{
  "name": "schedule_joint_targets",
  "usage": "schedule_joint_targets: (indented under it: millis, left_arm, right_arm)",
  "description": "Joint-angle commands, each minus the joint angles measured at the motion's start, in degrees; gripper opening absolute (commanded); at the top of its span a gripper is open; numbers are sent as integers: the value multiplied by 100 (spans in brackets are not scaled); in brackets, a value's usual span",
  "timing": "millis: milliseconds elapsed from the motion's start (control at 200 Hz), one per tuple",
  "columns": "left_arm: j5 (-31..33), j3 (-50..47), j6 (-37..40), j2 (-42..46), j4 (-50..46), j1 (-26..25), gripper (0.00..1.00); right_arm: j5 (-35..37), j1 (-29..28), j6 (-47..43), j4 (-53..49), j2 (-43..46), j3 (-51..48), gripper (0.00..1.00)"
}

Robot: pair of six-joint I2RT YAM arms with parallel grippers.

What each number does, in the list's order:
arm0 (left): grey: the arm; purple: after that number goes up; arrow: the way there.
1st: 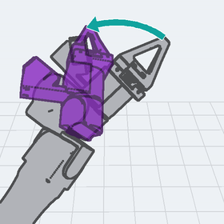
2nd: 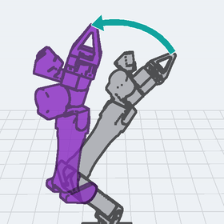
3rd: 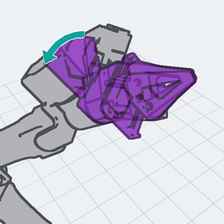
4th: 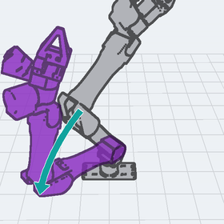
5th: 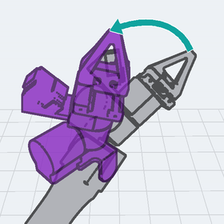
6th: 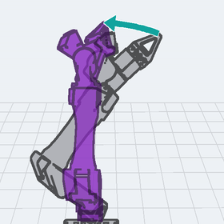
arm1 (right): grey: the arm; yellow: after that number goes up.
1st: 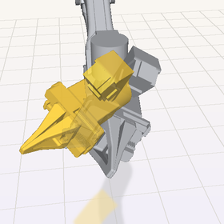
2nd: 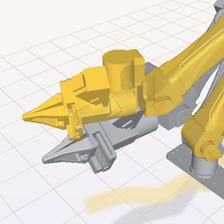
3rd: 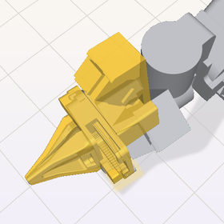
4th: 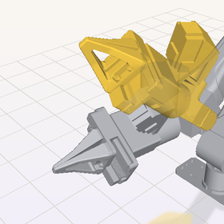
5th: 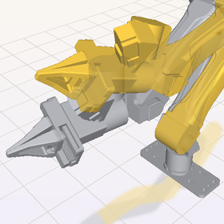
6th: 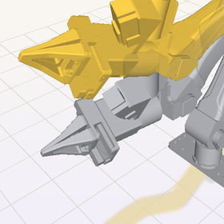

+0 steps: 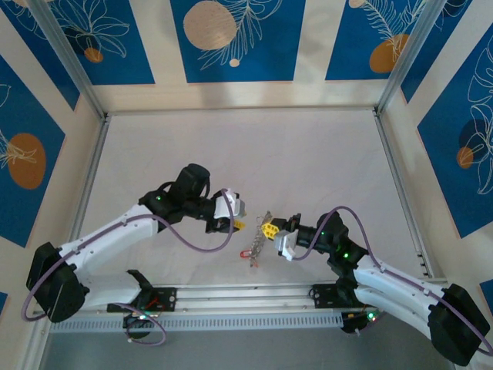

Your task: Put the keys on the keyring

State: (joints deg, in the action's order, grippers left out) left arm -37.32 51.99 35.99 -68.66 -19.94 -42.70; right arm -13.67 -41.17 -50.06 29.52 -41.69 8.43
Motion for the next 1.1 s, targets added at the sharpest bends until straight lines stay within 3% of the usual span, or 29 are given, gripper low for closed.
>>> schedule_joint_targets:
  millis: [0,110,280,410,525,630,715,905,990,1095]
  left_arm:
    - [-96,7,64,43,96,36,33]
    - [51,91,73,-86,-22,41,34]
    - [695,96,-442,-136,210,222,36]
    - [1039,289,-1637,-162,459,885,45]
    - [1638,762,-2620,-289,-54,1207,49]
    - [2418,891,-4438,-394,-472,1679,67]
    - [2446,1042,-5086,-645,-1177,2202,67]
    - [3105,1001,-6146,-1357,-2079,3035,56]
    - [2906,1025,-6789,-1839,-2267,3364,56]
    - [2600,1103,-7057,-2324,-2142,3428,56]
  right_arm:
    - [-89,109,620,371,7,136,0]
    - [-94,187,1440,664,-187,190,0]
    - [13,187,1667,689,-415,266,0]
    - [167,229,1849,394,-524,413,0]
    - [112,339,2018,181,-578,516,0]
    - [6,455,2109,9,-556,581,0]
    - [-101,534,2155,-80,-523,611,0]
    - [-370,567,2103,-462,-519,717,0]
    - [-423,571,2146,-488,-489,704,0]
    - [-442,566,2147,-625,-378,696,0]
